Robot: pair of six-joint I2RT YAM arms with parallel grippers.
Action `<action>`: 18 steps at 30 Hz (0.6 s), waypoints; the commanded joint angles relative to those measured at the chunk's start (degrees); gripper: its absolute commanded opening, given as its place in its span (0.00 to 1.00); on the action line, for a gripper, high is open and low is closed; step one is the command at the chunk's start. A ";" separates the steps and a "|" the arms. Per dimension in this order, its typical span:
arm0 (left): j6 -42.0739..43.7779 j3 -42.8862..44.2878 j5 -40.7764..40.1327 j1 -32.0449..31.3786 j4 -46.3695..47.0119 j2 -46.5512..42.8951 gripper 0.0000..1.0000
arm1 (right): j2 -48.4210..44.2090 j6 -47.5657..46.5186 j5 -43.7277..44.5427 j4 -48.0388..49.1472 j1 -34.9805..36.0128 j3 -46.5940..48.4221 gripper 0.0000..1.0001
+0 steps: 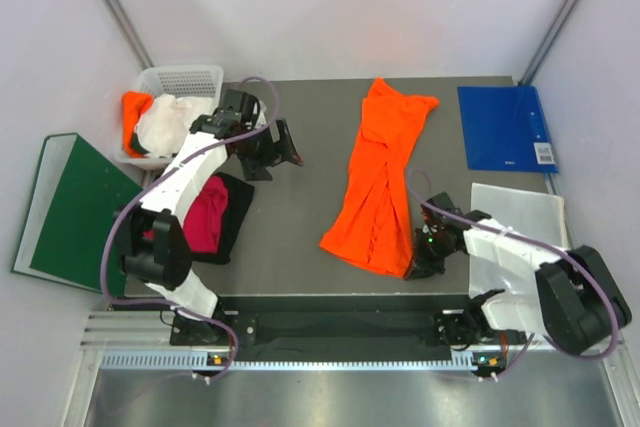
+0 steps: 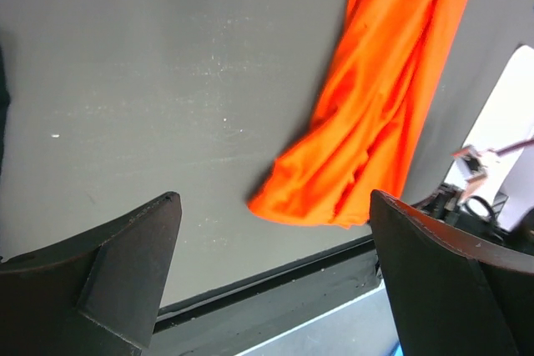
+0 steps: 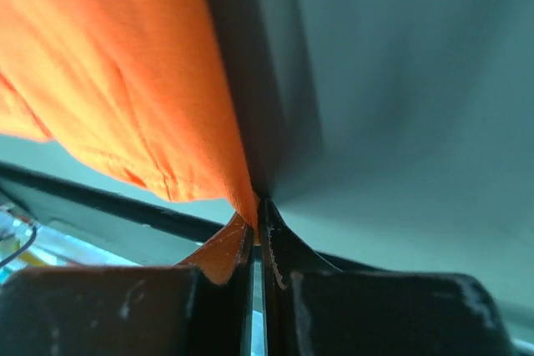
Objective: Fold and stack the t-shirts
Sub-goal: Rotate the tshirt 90 degrees
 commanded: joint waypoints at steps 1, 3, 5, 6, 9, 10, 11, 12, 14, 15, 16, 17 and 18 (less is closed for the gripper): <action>0.36 -0.08 2.39 -1.36 2.68 1.43 0.99 | -6.49 -4.83 6.35 -10.74 -5.49 -3.87 0.00; 0.36 -0.17 2.57 -1.80 2.85 1.70 0.99 | -9.31 -3.62 5.99 -11.27 -5.95 -4.23 0.00; 0.36 -0.61 2.92 -2.24 3.47 2.23 0.99 | -9.32 -2.91 6.35 -12.15 -5.95 -3.44 0.00; 0.28 -0.61 3.36 -2.50 3.56 2.49 0.99 | -8.96 -3.08 6.17 -12.68 -5.95 -1.78 0.01; 0.63 -0.44 4.67 -3.12 4.87 3.72 0.99 | -10.36 -3.70 4.50 -13.03 -6.04 3.67 0.30; 0.98 -0.26 5.03 -3.29 5.22 4.34 0.99 | -11.67 -4.22 4.24 -12.77 -6.04 5.60 0.49; 1.24 0.44 5.73 -3.38 5.66 4.86 0.99 | -12.03 -4.57 4.94 -13.03 -5.95 10.14 0.60; 1.42 1.05 6.17 -3.47 6.36 6.61 0.99 | -12.12 -5.27 5.90 -12.95 -5.95 12.45 0.70; 2.03 4.03 7.05 -3.56 7.16 8.72 0.99 | -10.29 -6.42 9.85 -12.86 -6.39 19.46 0.99; 2.12 5.53 7.40 -3.65 7.86 11.52 0.99 | -8.89 -7.99 10.99 -12.42 -6.74 21.59 1.00; 2.73 7.37 8.19 -3.65 8.04 13.20 0.99 | -5.57 -8.62 12.05 -11.72 -7.96 23.53 1.00; 3.09 11.56 8.63 -3.65 8.30 14.96 0.99 | -3.53 -9.14 12.41 -9.46 -8.76 26.68 1.00; 3.35 14.22 9.24 -3.65 8.30 19.07 0.99 | -1.42 -10.02 12.24 -8.04 -10.33 28.02 1.00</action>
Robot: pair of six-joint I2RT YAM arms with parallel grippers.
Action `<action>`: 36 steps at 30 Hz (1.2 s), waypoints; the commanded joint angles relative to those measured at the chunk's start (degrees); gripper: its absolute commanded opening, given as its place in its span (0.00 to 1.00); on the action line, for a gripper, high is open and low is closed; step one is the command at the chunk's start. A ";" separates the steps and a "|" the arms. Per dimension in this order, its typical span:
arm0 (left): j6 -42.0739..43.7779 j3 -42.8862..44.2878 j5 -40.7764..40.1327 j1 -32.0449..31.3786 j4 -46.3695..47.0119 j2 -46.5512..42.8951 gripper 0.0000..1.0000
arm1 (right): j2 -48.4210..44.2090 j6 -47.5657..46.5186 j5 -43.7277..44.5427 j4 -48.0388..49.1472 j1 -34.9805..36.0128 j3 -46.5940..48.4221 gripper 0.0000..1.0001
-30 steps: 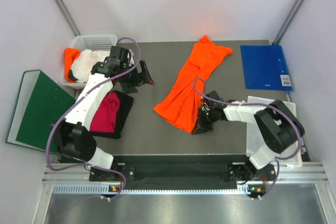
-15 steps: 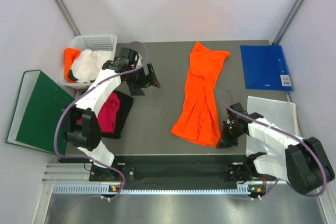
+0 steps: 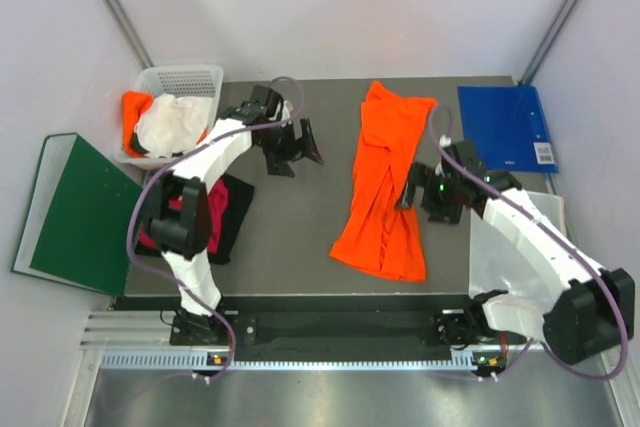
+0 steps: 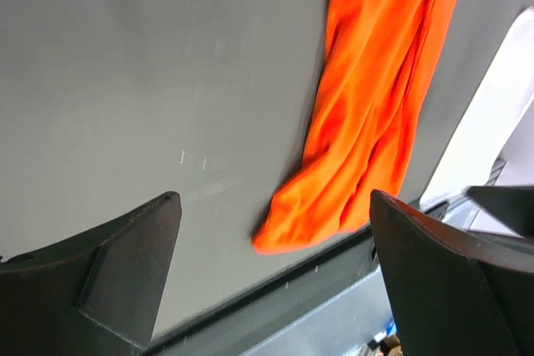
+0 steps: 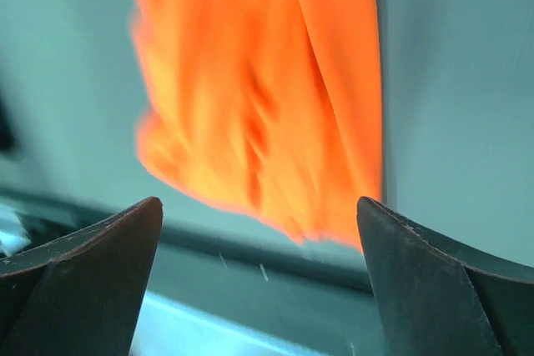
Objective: Fold and stack the t-shirts
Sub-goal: Rotate the tshirt 90 degrees, then grab the bottom of the folded rectangular tshirt with both arms
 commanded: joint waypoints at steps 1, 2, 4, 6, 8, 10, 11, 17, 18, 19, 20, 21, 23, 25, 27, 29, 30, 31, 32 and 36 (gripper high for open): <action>2.74 12.98 3.72 -0.26 3.81 10.05 0.99 | 10.79 -4.19 3.91 6.37 -4.57 9.31 1.00; 3.09 19.19 4.77 -0.26 3.10 12.33 0.99 | 13.19 -4.28 3.47 7.60 -5.45 12.11 1.00; 4.40 26.16 5.39 -0.26 -0.66 19.45 0.99 | 20.29 -3.76 3.12 11.47 -8.18 15.46 1.00; 5.20 34.61 6.62 -0.26 -2.61 25.00 0.99 | 24.88 -3.23 3.20 14.19 -10.11 20.65 0.99; 6.17 38.14 7.50 -0.17 -2.71 27.55 0.99 | 31.65 -2.97 3.64 15.26 -11.08 26.89 1.00; 6.08 38.24 8.55 -0.09 -1.13 28.35 0.99 | 37.80 -2.61 4.34 15.35 -11.96 32.85 0.98; 5.91 38.41 9.77 0.00 -0.86 29.05 0.99 | 39.65 -2.61 4.69 15.52 -12.14 34.62 0.98; 4.33 35.69 11.80 -0.08 0.54 29.58 0.99 | 50.12 -1.21 6.36 19.47 -13.02 42.90 0.94; 4.33 35.34 12.24 -0.08 0.55 29.50 0.99 | 52.22 -1.12 7.41 19.83 -13.19 43.51 0.93; 4.41 35.25 12.33 0.00 0.29 29.49 0.99 | 53.28 -0.86 7.68 20.79 -13.28 44.56 0.91; 4.67 35.07 12.51 0.00 0.02 29.23 0.99 | 54.25 -0.51 7.77 21.23 -13.54 44.92 0.89; 4.76 34.55 12.34 0.00 0.02 29.06 0.99 | 56.09 -0.33 8.12 21.85 -13.72 45.27 0.87; 4.76 34.02 11.99 0.00 -0.24 28.53 0.99 | 57.59 0.37 8.39 23.43 -13.98 46.07 0.82; 4.77 32.18 11.81 -0.08 0.28 27.13 0.99 | 59.35 0.64 8.48 24.75 -14.07 47.03 0.71; 4.68 29.38 11.98 -0.09 1.85 26.25 0.99 | 61.19 0.64 9.44 25.99 -14.07 48.78 0.58; 4.85 28.57 11.54 -0.26 1.34 25.72 0.99 | 62.60 0.82 10.58 25.90 -14.16 50.72 0.47; 5.38 28.13 11.37 -0.17 1.16 25.54 0.99 | 64.17 0.82 10.93 25.64 -14.07 51.86 0.33; 5.64 27.78 11.19 -0.26 0.90 25.02 0.99 | 64.97 0.82 10.85 25.20 -14.16 54.57 0.26; 5.73 27.34 10.67 -0.17 0.90 24.75 0.99 | 65.94 0.03 12.24 25.11 -14.16 55.81 0.25; 6.70 25.50 9.70 -0.26 0.11 23.78 0.99 | 72.43 -3.13 6.74 25.99 -14.07 63.72 0.19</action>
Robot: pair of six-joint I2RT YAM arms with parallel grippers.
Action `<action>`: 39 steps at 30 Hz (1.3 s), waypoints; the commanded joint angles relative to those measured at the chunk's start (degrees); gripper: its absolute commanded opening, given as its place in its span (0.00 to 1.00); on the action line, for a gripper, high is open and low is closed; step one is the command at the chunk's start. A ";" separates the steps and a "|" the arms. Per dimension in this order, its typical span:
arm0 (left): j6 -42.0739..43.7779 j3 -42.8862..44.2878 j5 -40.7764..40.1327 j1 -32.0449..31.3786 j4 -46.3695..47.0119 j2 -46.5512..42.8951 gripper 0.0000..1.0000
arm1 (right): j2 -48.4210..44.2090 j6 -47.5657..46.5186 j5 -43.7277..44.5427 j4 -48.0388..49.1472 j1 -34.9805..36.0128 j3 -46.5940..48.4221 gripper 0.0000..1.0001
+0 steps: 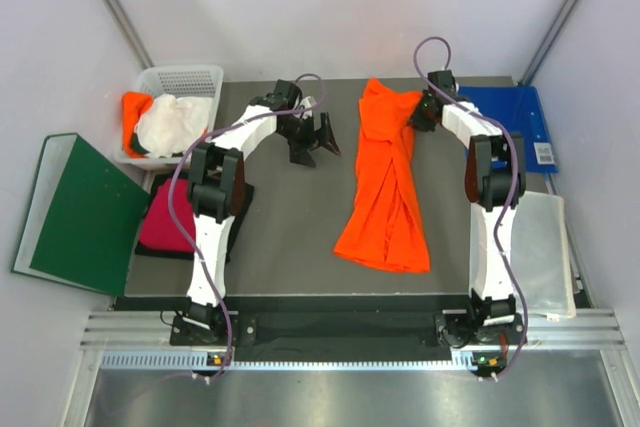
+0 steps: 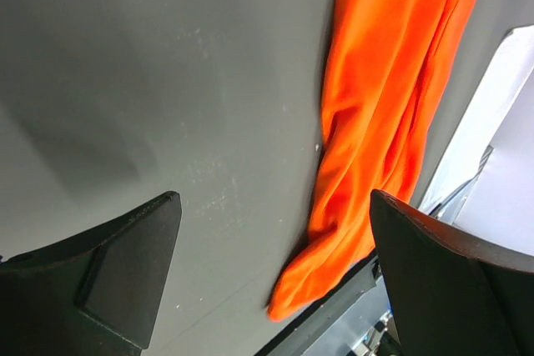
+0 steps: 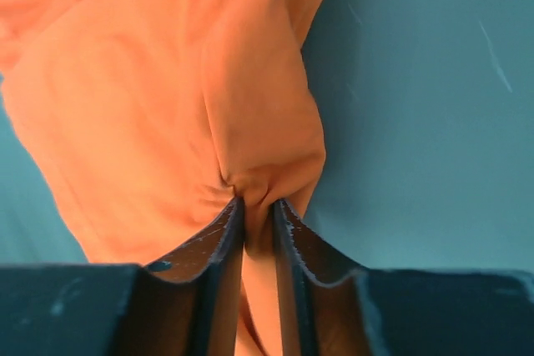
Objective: Fold and stack the t-shirts
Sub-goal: Grab the bottom of the folded rectangular tshirt with both arms
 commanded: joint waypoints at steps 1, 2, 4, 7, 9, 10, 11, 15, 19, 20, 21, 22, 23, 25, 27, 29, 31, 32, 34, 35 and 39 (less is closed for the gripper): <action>2.04 -1.11 -1.01 -0.22 -0.33 -5.75 0.99 | 6.68 -3.40 -3.26 2.43 -0.17 11.80 0.18; 2.04 -1.28 -1.10 -0.22 -0.42 -5.83 0.99 | 7.65 -4.01 -4.14 2.33 0.09 13.50 0.18; 1.78 -1.98 -1.28 -0.30 -0.33 -6.01 0.99 | 10.20 -4.72 -6.17 2.94 0.53 17.88 0.17; 1.34 -3.04 -1.45 -0.39 -0.16 -6.36 0.99 | 14.33 -4.99 -8.54 2.34 1.15 24.40 0.17; 1.34 -4.00 -1.45 -0.39 -0.07 -6.80 0.99 | 16.44 -3.67 -10.73 1.81 1.06 26.69 0.21; 1.25 -4.36 -1.28 -0.48 0.02 -7.24 0.99 | 16.36 -3.49 -11.09 1.98 0.97 26.26 0.25; 1.08 -4.71 -1.10 -0.65 0.11 -7.42 0.99 | 15.75 -3.06 -11.36 2.41 0.71 25.39 0.29; 0.20 -8.91 1.44 -2.32 2.82 -9.70 0.99 | 4.19 -3.05 -9.44 6.10 0.18 9.45 0.60; -0.94 -15.51 4.26 -6.00 6.86 -12.68 0.84 | -7.52 -3.31 -8.11 7.96 -0.87 -3.43 0.74; -1.21 -17.00 4.70 -6.71 7.22 -13.21 0.79 | -9.55 -3.40 -8.28 7.78 -1.40 -5.36 0.76; -1.38 -19.97 4.61 -7.42 7.57 -13.65 0.77 | -12.96 -3.40 -8.81 7.43 -1.75 -8.86 0.77; -1.47 -21.66 4.61 -8.82 8.19 -14.88 0.75 | -14.56 -3.14 -9.07 7.34 -2.10 -10.46 0.77; -2.34 -23.59 4.79 -9.44 9.59 -15.50 0.74 | -16.06 -3.05 -9.51 7.17 -2.80 -12.05 0.77; -3.66 -29.21 4.44 -11.45 11.70 -17.60 0.71 | -20.28 -2.09 -10.74 6.99 -3.60 -16.44 0.77; -5.68 -33.95 3.74 -12.78 14.78 -18.75 0.69 | -24.22 -1.30 -12.14 7.34 -4.83 -20.47 0.78; -7.26 -36.86 3.30 -14.62 16.01 -19.46 0.67 | -26.69 0.02 -13.29 7.87 -6.14 -22.77 0.77; -7.80 -38.10 2.07 -16.29 16.10 -19.37 0.62 | -29.95 0.55 -14.43 8.04 -6.50 -25.24 0.77; -8.50 -38.63 1.63 -16.82 16.10 -19.37 0.61 | -31.70 0.64 -15.04 7.96 -8.59 -25.85 0.77; -9.55 -39.86 0.40 -18.23 16.71 -18.85 0.54 | -33.12 0.81 -16.36 7.87 -9.31 -27.52 0.77; -10.60 -40.56 0.13 -18.58 17.24 -18.58 0.53 | -34.25 0.82 -16.80 7.43 -9.92 -27.97 0.77; -13.77 -41.89 -1.80 -20.25 20.49 -16.21 0.44 | -37.25 0.11 -19.35 6.55 -10.81 -31.04 0.77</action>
